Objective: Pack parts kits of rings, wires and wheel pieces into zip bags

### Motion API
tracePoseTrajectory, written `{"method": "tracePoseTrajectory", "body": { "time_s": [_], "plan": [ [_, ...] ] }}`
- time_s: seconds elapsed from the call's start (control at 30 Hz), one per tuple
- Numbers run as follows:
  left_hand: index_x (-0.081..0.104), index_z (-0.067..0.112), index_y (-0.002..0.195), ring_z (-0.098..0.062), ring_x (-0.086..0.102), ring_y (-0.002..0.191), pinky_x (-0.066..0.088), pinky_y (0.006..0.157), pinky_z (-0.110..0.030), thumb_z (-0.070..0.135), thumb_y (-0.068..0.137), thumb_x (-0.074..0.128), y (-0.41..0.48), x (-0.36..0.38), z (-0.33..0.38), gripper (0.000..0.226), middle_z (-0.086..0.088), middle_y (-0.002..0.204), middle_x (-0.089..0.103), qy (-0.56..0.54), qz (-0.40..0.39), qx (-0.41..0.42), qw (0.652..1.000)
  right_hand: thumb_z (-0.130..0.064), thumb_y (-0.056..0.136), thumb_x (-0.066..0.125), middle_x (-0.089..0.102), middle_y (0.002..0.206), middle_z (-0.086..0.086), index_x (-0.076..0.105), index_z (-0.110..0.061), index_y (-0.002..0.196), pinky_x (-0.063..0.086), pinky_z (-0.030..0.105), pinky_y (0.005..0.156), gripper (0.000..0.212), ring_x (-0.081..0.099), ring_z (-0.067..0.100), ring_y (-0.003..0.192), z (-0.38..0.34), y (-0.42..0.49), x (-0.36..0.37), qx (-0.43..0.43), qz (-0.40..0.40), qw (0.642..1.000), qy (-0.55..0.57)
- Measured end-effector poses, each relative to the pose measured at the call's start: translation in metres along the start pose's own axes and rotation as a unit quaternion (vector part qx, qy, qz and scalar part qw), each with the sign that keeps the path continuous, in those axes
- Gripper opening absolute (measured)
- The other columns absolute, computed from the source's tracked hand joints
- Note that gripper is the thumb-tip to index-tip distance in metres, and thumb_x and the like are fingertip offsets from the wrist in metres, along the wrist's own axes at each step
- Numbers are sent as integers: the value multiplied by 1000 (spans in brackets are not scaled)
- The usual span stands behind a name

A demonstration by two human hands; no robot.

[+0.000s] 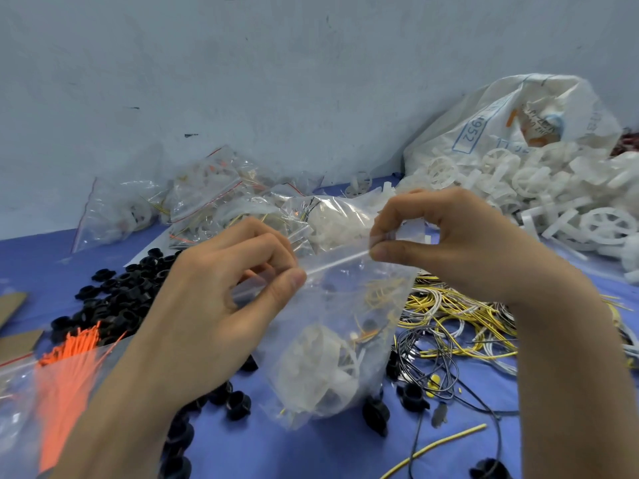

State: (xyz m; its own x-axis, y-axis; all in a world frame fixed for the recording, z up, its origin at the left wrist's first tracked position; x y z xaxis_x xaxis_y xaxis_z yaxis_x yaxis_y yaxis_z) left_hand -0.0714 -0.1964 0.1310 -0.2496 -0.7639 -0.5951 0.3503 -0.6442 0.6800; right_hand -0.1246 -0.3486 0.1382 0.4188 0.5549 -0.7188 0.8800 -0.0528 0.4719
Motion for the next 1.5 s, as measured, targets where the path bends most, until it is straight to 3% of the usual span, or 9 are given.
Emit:
{"method": "tracePoseTrajectory", "body": {
  "time_s": [0.33, 0.47, 0.63, 0.9, 1.13, 1.23, 1.33, 1.4, 1.5],
  "plan": [
    [58, 20, 71, -18, 61, 82, 47, 69, -12, 36, 87, 55, -3, -8, -13, 23, 4, 86, 59, -18, 9, -15, 1000, -19, 76, 74, 68, 78, -11, 66, -31, 72, 45, 19, 79, 15, 60, -1, 75, 23, -8, -21, 22, 43, 999, 23],
    [60, 20, 71, -19, 61, 84, 49, 70, -18, 38, 86, 56, -4, -12, -21, 23, 4, 87, 60, -12, 17, -20, 1000, -18, 76, 74, 68, 76, -10, 67, -29, 72, 46, 36, 95, 13, 61, 5, 79, 33, -11, -25, 38, 50, 997, 34],
    [60, 21, 71, -19, 59, 83, 46, 72, -15, 35, 86, 58, -7, -22, -32, 21, 1, 87, 59, -8, 43, -22, 999, -18, 76, 74, 66, 73, -12, 67, -28, 77, 47, 38, 94, 12, 57, 1, 74, 41, -13, -28, 41, 57, 996, 50],
    [61, 18, 75, -18, 60, 85, 49, 72, -21, 38, 86, 59, -9, -25, -40, 23, 2, 88, 60, -7, 51, -23, 998, -47, 66, 66, 68, 80, -11, 67, -33, 76, 43, 49, 100, 17, 62, 12, 84, 47, -14, -30, 49, 71, 995, 47],
    [61, 26, 75, -16, 61, 80, 48, 68, -17, 42, 86, 59, -11, -29, -45, 20, 4, 85, 62, -7, 75, -33, 997, -48, 66, 67, 67, 79, -14, 66, -31, 77, 43, 35, 101, 20, 61, 1, 81, 54, -15, -31, 56, 76, 993, 67],
    [63, 33, 78, -11, 63, 72, 46, 63, -9, 50, 83, 58, -16, -34, -59, 19, 4, 78, 65, -28, 134, -95, 986, -37, 76, 74, 65, 79, -14, 64, -24, 81, 48, 21, 85, 17, 60, 2, 80, 64, -11, -28, 62, 83, 989, 110],
    [64, 40, 90, -10, 69, 84, 53, 77, -20, 52, 84, 61, -15, -15, -99, 14, 5, 93, 73, -149, 133, -200, 959, -19, 93, 56, 69, 99, -6, 53, -11, 90, 56, 37, 80, 9, 69, 16, 93, 80, -1, -3, 97, 87, 954, 270],
    [57, 36, 99, -8, 69, 89, 52, 80, -20, 44, 83, 71, -18, 27, -123, 23, 6, 106, 73, -220, 24, -293, 930, -15, 100, 42, 66, 111, 11, 42, -12, 85, 57, 53, 75, 15, 69, 35, 94, 93, 7, 21, 152, 103, 884, 430],
    [45, 48, 113, 11, 66, 78, 51, 66, -8, 60, 53, 81, -45, 104, -123, 71, 25, 100, 70, -239, -189, -335, 892, -19, 103, 37, 64, 112, 23, 40, -9, 92, 56, 59, 66, 15, 70, 41, 83, 118, 9, 48, 251, 153, 801, 522]
  ]
}}
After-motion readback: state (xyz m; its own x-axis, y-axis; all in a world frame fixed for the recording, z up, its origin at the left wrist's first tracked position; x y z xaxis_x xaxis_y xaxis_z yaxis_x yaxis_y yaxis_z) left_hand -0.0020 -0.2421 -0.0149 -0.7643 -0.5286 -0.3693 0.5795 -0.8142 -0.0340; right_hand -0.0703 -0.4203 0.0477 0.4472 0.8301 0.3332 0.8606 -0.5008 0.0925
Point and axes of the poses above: each hand's wrist, its own y-axis towards the middle knuckle, its own x-axis out of the palm, z = x × y, the point moved 10 cm from there along y, towards the middle knuckle
